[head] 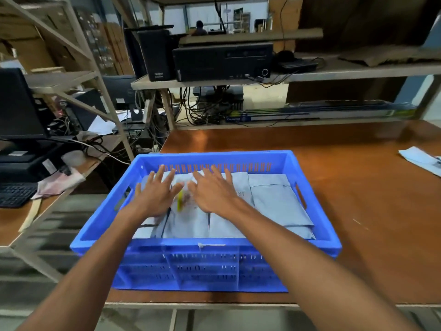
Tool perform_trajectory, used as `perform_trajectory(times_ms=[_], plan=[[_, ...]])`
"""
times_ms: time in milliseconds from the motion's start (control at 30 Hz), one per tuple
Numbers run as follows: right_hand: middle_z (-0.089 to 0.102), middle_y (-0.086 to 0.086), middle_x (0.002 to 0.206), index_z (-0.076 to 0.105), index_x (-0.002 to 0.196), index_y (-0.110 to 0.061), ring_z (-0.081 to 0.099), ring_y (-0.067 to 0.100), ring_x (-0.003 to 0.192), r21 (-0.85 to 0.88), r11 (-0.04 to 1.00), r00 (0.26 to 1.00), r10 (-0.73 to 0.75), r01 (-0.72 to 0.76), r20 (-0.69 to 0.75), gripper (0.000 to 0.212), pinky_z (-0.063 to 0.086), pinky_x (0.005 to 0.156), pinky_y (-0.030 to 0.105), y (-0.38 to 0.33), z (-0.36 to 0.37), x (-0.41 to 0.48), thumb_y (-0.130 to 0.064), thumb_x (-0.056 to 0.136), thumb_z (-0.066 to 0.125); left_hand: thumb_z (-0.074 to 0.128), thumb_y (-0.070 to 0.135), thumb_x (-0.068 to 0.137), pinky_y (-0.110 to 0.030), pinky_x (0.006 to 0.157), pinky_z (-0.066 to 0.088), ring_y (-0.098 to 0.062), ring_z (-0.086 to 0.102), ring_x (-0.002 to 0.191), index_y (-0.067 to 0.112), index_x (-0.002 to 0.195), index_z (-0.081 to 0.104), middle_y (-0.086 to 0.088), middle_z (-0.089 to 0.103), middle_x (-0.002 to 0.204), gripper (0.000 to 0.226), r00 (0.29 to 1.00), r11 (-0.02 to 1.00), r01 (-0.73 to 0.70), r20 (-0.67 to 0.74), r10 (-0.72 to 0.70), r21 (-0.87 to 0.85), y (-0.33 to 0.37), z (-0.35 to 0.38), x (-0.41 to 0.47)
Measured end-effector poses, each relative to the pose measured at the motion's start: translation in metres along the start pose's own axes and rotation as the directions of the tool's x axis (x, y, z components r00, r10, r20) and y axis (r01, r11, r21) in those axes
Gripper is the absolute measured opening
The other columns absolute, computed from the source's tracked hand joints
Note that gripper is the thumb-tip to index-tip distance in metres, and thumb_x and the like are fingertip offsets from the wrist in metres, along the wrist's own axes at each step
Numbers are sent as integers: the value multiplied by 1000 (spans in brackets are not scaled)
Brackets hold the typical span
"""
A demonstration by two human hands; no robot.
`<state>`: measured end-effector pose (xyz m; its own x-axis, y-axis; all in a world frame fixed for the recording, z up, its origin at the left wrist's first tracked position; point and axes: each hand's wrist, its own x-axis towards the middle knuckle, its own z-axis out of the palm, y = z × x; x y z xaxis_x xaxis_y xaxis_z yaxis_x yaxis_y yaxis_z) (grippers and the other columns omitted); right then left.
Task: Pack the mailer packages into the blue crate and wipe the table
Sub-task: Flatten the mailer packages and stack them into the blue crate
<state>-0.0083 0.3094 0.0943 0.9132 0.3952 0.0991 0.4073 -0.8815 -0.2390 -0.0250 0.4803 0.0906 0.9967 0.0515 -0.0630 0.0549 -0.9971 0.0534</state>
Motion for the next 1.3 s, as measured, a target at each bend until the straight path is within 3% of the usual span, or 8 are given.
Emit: perform_trajectory(times_ms=[133, 267, 467, 700, 800, 967, 1133, 1300], plan=[[67, 7, 108, 66, 99, -17, 57, 33, 104, 36, 999, 925, 17, -4, -381, 31, 42, 89, 42, 78, -71, -23, -37, 95, 43, 48, 49, 97, -54, 116, 24, -35, 21, 146, 23, 152, 31, -11, 21, 161, 63, 951, 972, -171, -286, 120, -161, 83, -15, 26], [71, 9, 98, 69, 97, -17, 63, 32, 95, 67, 989, 906, 149, -133, -397, 31, 53, 80, 41, 217, -96, -71, -33, 87, 44, 62, 32, 89, -46, 111, 35, -35, 40, 134, 16, 141, 48, -14, 43, 145, 56, 859, 889, -436, -358, 365, -140, 223, -11, 44], [73, 17, 95, 71, 97, -15, 67, 35, 91, 158, 837, 804, 547, -523, -236, 22, 55, 77, 38, 468, -94, -201, -22, 85, 53, 57, 38, 93, -43, 108, 36, -31, 41, 134, 23, 144, 42, -8, 44, 144, 55, 801, 796, -595, -172, 574, -112, 477, 30, 45], [62, 13, 129, 62, 126, -16, 57, 33, 118, 218, 679, 616, 730, -701, -294, 40, 45, 101, 40, 686, -115, -322, -23, 87, 62, 51, 45, 95, -50, 108, 38, -34, 43, 132, 20, 144, 42, -10, 45, 144, 55, 738, 726, -643, 57, 673, -243, 696, 111, 58], [58, 14, 134, 55, 133, -13, 52, 37, 123, 89, 638, 576, 740, -765, -347, 52, 44, 101, 47, 765, -136, -359, -39, 89, 56, 48, 50, 96, -51, 112, 34, -34, 36, 137, 19, 147, 37, -11, 37, 152, 61, 730, 713, -650, 47, 682, -262, 765, 127, 74], [24, 2, 160, 25, 150, -40, 15, 37, 145, -59, 458, 457, 852, -887, -257, 67, 21, 113, 57, 877, -146, -391, -68, 90, 40, 40, 61, 95, -53, 112, 30, -33, 23, 144, 28, 153, 19, -5, 21, 160, 70, 697, 669, -711, -87, 712, -216, 855, 143, 112], [-1, -1, 165, 1, 149, -56, -9, 40, 149, -55, 347, 351, 932, -936, -95, 72, 1, 116, 63, 939, -124, -400, -84, 84, 13, 24, 78, 89, -58, 117, 10, -32, -6, 151, 39, 155, 0, 3, -4, 166, 81, 729, 720, -683, -50, 683, -125, 922, 163, 143], [-15, -2, 164, -5, 148, -57, -10, 40, 149, 162, 311, 309, 950, -936, -39, 71, -6, 116, 63, 931, -100, -345, -83, 85, 14, 18, 88, 80, -68, 114, -4, -38, -18, 148, 52, 150, -9, 9, -18, 164, 83, 729, 736, -667, 102, 677, -116, 952, 177, 173]])
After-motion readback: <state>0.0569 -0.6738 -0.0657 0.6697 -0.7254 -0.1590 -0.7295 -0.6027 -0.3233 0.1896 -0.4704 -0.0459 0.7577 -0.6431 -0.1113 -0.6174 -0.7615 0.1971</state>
